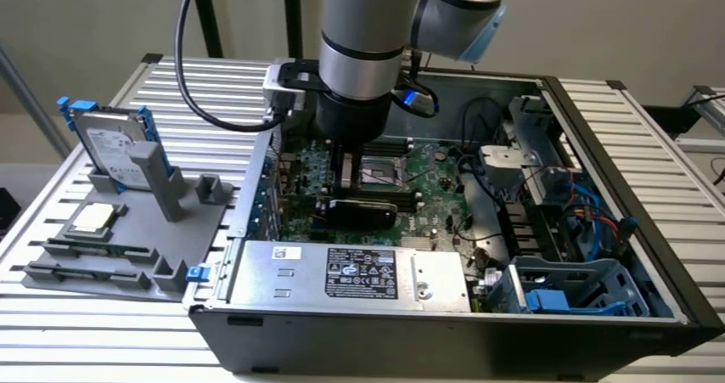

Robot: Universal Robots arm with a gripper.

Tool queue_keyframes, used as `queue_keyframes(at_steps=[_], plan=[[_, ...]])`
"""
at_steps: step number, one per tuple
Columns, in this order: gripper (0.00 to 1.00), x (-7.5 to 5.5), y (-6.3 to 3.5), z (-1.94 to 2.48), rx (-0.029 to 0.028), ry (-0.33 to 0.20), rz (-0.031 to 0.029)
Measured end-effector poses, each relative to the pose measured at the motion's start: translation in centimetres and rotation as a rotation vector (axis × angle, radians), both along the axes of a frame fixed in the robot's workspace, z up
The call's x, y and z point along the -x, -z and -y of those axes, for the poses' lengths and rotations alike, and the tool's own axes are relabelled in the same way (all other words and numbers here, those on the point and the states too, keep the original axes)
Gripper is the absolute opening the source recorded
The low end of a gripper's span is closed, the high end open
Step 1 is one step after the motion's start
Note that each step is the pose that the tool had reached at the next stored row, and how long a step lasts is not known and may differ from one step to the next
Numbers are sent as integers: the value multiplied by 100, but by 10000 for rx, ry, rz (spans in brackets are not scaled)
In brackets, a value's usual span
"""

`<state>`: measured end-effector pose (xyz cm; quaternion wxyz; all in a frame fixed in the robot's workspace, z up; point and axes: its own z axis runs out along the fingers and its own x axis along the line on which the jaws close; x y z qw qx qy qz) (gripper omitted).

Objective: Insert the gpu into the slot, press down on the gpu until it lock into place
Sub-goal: 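Press down on the gpu until it lock into place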

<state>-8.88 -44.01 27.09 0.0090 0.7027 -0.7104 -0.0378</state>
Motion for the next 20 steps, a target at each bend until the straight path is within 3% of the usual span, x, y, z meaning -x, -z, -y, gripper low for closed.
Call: queue_keyframes(at_steps=[20], plan=[[11, 2, 23, -33, 7, 0, -1]])
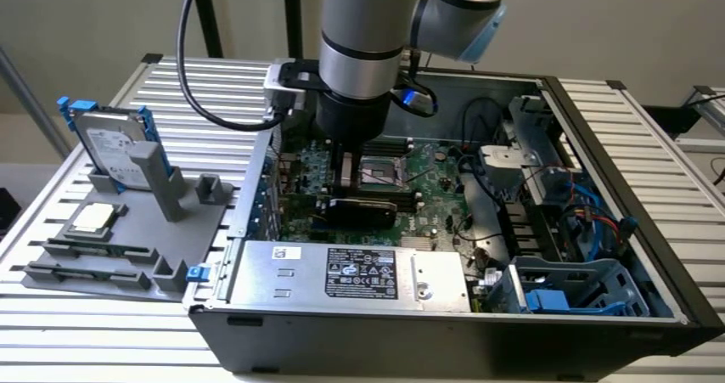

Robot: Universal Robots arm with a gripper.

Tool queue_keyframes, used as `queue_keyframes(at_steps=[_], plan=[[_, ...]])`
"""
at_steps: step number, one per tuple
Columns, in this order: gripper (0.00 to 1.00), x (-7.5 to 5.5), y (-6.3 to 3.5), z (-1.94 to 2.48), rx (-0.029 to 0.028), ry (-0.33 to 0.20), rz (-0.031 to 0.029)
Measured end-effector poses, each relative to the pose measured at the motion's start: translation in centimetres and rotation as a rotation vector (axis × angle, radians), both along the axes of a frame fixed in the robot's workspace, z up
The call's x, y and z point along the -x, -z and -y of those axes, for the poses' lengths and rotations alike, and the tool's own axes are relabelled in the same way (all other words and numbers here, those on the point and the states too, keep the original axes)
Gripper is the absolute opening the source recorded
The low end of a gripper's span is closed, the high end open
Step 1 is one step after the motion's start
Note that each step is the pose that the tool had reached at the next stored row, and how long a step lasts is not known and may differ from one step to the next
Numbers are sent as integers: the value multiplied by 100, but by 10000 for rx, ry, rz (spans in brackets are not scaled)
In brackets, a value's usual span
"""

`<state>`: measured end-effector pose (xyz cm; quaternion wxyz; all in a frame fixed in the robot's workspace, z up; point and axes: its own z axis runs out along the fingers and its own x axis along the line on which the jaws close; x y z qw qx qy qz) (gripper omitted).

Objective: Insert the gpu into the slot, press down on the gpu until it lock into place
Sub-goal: 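Press down on the gpu until it lock into place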

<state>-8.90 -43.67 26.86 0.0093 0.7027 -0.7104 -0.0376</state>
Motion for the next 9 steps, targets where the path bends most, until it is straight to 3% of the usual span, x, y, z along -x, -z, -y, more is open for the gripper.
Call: queue_keyframes(at_steps=[9], plan=[[11, 9, 8, 0, 4, 0, 0]])
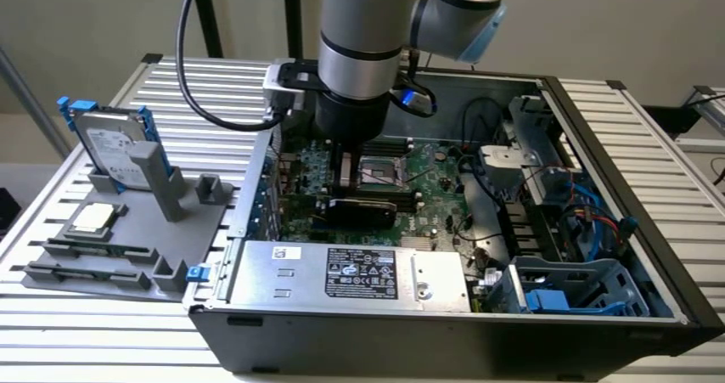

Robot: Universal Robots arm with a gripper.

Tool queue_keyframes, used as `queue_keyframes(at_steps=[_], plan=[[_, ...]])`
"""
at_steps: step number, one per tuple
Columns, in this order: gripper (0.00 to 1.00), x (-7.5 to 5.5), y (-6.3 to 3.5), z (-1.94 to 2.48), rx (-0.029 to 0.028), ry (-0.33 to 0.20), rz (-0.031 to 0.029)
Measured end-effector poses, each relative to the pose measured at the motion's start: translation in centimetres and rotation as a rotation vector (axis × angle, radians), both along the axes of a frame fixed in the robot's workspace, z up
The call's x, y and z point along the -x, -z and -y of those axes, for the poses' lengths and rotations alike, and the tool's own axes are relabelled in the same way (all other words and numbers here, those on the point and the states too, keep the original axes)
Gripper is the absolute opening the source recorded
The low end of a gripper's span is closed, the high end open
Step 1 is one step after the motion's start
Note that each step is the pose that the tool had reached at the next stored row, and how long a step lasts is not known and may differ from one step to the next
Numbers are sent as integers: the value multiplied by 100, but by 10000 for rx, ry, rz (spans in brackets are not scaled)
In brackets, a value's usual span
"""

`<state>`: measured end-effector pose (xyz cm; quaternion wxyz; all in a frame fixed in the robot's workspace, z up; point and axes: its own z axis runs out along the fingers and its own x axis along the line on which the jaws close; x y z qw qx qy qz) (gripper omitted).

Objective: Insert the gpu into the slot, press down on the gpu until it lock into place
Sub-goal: 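Press down on the gpu until it lock into place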

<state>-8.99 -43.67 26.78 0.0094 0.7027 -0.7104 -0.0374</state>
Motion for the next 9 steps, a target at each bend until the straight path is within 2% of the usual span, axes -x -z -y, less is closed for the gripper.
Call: queue_keyframes(at_steps=[9], plan=[[11, 0, 13, 0, 7, 0, 0]])
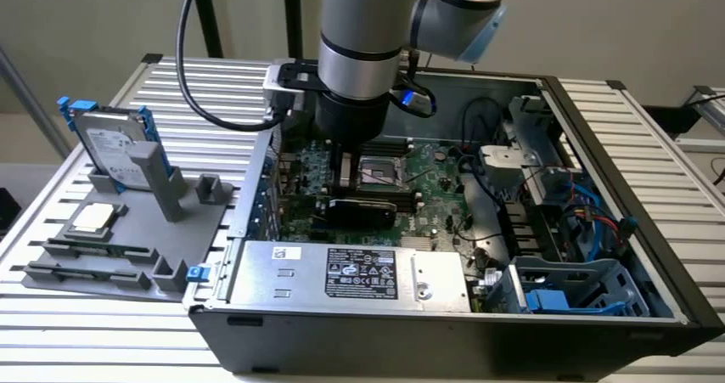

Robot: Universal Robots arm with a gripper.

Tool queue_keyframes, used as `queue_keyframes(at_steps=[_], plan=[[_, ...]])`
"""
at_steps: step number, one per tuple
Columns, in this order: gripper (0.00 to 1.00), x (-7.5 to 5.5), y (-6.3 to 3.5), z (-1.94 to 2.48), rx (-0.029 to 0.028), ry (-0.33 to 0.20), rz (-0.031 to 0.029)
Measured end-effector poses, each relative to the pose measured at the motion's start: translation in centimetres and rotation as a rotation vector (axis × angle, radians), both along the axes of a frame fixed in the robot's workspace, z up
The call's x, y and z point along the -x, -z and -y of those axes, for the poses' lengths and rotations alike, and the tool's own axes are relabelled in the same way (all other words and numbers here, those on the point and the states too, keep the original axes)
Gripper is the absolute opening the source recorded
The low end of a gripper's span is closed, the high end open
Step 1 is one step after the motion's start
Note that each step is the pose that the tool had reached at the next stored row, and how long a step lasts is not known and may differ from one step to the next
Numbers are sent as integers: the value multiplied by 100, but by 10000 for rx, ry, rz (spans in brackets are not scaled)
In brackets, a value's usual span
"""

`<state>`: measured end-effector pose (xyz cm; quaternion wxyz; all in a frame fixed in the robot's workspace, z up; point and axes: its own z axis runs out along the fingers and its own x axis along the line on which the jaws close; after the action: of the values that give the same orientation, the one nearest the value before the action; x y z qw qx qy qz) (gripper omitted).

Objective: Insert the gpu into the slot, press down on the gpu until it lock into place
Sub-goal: 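Press down on the gpu until it lock into place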

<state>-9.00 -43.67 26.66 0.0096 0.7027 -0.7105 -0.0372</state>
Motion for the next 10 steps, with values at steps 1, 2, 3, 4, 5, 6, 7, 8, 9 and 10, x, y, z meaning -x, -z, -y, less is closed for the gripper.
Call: queue_keyframes(at_steps=[1, 2, 3, 4, 5, 6, 7, 8, 9, 10], plan=[[11, 0, -6, -1, -5, 0, -2], [11, 0, -21, -2, -22, 2, -1], [11, 0, -53, -2, -18, 1, -15], [11, 0, -91, -1, -2, 1, -34], [11, 0, -122, 0, -3, 1, -46], [11, 0, -151, 0, -2, 1, -56], [11, 0, -175, 0, 0, 1, -65], [11, 2, -187, 0, -1, 1, -66], [11, 6, -191, 1, 0, -1, -70], [11, 16, -190, 1, 0, -10, -70]])
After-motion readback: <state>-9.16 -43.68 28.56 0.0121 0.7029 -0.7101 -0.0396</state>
